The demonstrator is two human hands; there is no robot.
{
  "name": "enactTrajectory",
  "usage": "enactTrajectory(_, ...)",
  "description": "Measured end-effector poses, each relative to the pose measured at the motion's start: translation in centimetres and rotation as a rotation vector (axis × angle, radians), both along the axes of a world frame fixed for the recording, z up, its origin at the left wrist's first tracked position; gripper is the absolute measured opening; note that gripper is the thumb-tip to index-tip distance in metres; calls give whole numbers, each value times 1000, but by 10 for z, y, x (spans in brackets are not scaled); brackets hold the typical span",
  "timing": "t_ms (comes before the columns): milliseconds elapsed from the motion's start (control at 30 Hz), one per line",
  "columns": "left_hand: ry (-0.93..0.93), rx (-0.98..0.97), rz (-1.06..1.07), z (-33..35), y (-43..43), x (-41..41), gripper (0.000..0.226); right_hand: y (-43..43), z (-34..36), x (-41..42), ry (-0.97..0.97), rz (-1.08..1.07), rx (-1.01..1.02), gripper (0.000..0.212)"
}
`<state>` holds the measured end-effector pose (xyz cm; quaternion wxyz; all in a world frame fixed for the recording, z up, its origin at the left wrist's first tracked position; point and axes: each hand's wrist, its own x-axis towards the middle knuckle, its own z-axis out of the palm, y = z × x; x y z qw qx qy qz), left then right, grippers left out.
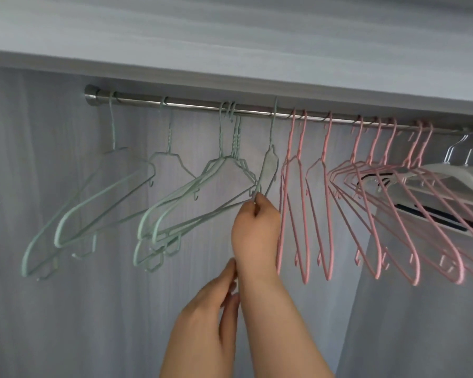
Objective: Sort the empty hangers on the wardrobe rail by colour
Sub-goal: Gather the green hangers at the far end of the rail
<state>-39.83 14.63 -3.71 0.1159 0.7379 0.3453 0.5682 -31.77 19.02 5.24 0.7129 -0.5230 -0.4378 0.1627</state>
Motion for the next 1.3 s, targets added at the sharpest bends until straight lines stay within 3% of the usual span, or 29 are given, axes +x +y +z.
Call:
enactTrajectory(267,54,-20,-56,9,9,11,29,0,-16,16,24,-2,-45,29)
enactTrajectory(400,169,-50,-68,5,2,12,43,-8,-15,18,42,-1,-154,40)
enactTrajectory(467,184,67,-2,8,-5,0,36,-17,-19,15,-166,-34,-237,56)
enactTrajectory(533,61,275,108,20,-12,-22,29,-30,-19,5,-526,-207,-259,64)
enactTrajectory(567,-6,369,173,29,-12,-35,27,-37,-18,-2,-663,-276,-198,63)
enactTrajectory(633,-71,427,281,47,-8,-58,31,-42,-12,-19,-756,-221,-60,58)
enactTrajectory(700,-63,313,264,63,4,-70,38,-38,-2,-34,-613,-7,-48,54)
enactTrajectory(800,-136,-5,57,74,29,-64,43,-10,7,-43,-399,199,-184,58)
enactTrajectory(867,-193,-165,-47,75,50,-58,29,5,8,-48,-344,241,-243,55)
enactTrajectory(933,-223,-258,-86,81,63,-52,19,14,6,-52,-261,274,-219,33)
enactTrajectory(1000,-219,-300,-75,84,69,-51,26,18,4,-55,-185,282,-169,17)
enactTrajectory(1167,-151,-294,18,81,73,-59,34,24,3,-61,-40,423,-121,34)
enactTrajectory(1300,-171,-255,95,82,71,-77,33,32,2,-81,-46,466,-133,41)
